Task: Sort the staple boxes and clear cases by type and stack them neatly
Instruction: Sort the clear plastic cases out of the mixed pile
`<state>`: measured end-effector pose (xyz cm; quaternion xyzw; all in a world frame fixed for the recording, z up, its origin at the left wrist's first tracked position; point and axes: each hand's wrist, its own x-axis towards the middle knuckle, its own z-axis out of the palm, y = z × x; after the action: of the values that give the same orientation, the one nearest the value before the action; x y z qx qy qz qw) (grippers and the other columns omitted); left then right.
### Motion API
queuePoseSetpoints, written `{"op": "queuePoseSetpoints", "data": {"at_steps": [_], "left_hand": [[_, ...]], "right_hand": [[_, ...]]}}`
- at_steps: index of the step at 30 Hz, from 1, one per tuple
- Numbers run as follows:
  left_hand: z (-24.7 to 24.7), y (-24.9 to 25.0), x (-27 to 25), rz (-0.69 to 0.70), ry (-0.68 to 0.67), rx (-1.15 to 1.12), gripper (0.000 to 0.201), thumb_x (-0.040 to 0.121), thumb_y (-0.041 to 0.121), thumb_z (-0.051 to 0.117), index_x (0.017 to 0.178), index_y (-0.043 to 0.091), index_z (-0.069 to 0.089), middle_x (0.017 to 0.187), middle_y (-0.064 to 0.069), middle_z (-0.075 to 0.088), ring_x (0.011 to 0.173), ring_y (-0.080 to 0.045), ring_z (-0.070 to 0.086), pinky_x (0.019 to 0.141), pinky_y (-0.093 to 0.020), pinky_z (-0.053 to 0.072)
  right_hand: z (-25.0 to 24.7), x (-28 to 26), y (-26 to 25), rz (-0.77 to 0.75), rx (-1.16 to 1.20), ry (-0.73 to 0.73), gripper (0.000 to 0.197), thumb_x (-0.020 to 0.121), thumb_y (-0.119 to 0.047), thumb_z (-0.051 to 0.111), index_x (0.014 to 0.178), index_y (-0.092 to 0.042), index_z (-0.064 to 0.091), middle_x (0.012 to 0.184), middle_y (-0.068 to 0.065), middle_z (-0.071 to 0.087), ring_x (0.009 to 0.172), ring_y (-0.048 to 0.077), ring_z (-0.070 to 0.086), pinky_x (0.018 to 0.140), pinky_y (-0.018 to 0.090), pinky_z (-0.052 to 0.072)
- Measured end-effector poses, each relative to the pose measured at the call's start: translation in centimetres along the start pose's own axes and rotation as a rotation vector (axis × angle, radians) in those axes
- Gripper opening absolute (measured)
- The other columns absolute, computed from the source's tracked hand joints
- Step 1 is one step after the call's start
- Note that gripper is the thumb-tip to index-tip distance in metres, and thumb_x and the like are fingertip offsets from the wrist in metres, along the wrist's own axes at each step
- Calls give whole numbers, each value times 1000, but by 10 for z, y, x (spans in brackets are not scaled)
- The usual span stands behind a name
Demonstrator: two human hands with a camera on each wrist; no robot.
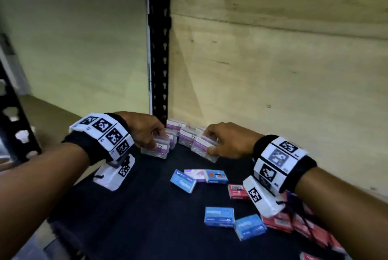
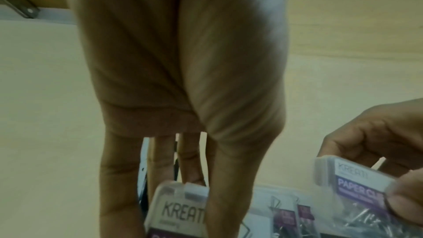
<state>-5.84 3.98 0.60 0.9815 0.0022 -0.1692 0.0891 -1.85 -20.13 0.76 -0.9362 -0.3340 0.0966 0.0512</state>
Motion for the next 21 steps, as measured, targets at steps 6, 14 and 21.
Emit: {"op": "queuePoseSetpoints", "data": {"at_steps": [6,14,21], "left_hand": [[1,-17,11,26,-29,-101,35,90,17,68,123,26,60,105,8,57,85,-13,65,67,-16,53],[4,-28,13,131,28,-132,36,84,20,76,115,34,66,112,10,64,101,-18,64,79,-28,55],[-13,-30,15,156,222,-181,21,88,30,72,108,32,68,103,16,66,92,1,61,69,-13,41]], "right_hand": [[11,33,-20,-35,-18,-83,53,89,-37,70,135,-20,51,129,2,58,111,20,57,96,34,48],[17,48,-26,-55,-29,-120,51,89,-38,70,135,-22,52,129,1,59,111,19,58,97,35,49],[1,50,-18,-49,58,-58,42,96,-54,51,124,-25,58,114,-6,65,95,13,62,86,30,50]]}}
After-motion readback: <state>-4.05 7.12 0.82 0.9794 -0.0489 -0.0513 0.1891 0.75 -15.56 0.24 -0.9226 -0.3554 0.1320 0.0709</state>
